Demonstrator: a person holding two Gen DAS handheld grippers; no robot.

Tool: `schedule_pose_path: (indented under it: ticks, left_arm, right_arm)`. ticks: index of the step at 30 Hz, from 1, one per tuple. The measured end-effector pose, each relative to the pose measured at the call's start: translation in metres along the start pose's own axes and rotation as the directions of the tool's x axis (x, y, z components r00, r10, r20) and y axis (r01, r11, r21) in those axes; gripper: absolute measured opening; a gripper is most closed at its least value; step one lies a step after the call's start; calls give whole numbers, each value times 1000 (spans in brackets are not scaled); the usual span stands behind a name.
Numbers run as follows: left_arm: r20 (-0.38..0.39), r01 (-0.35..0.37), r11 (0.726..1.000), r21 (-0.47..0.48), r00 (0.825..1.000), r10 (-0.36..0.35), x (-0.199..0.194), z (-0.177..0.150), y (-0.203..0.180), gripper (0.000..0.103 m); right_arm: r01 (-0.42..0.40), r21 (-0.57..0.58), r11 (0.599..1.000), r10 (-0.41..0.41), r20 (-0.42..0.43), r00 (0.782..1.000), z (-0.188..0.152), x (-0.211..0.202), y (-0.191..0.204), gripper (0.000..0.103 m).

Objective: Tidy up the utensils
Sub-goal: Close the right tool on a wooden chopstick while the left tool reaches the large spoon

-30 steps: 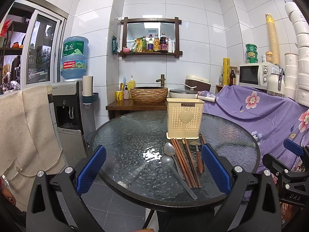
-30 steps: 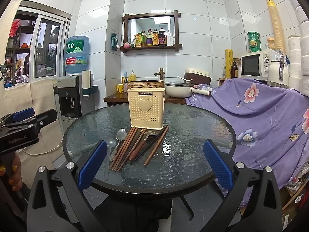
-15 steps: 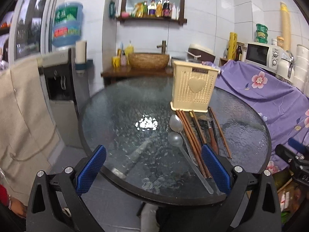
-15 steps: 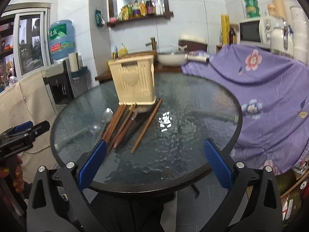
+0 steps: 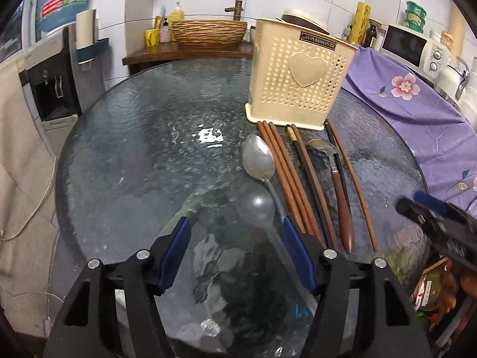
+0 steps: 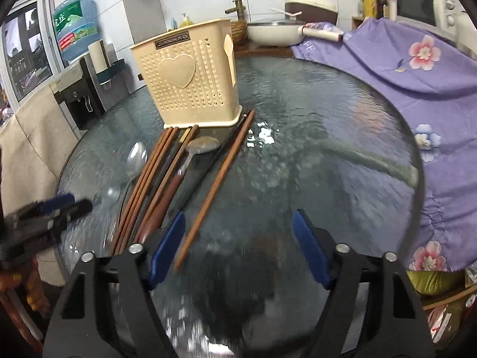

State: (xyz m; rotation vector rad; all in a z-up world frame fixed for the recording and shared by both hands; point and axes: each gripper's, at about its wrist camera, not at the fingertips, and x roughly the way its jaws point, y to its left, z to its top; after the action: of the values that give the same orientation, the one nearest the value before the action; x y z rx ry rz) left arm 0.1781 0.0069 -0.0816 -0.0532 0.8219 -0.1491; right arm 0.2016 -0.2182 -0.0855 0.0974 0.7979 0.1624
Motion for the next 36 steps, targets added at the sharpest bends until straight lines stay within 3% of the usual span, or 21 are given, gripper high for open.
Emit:
schedule_pose_path:
  ticks: [7,13,16,25,30,36]
  left_arm:
    - [-34,-21,1000,1,999,21,12,10,-2,62]
    - [-47,-28,1000,13,998,28,18,11,-6,62]
    - [-53,-30,999,15,998,31,20,10,-7,62]
    - [-65,-28,999,17,997,29,18,7,-12,62]
    - [-83,-51,998,22,995,52,26,9,-16,52]
    - [-104,-69,998,14,992,70,30,8,-16,52]
  right_arm:
    - [11,17,1000,-10,-71,997,56,67,7,44]
    - [27,52,998,-19,-146,989,78,103,7,33]
    - [66,14,998,-63,-160,985,84,112,9,27]
    - [83,-55,995,-91,-163,983,82,115,1,16]
    - [53,-61,997,-63,-178,982,84,117,-5,15]
    - [17,-76,997,-30,-187,982,89,124,-10,15]
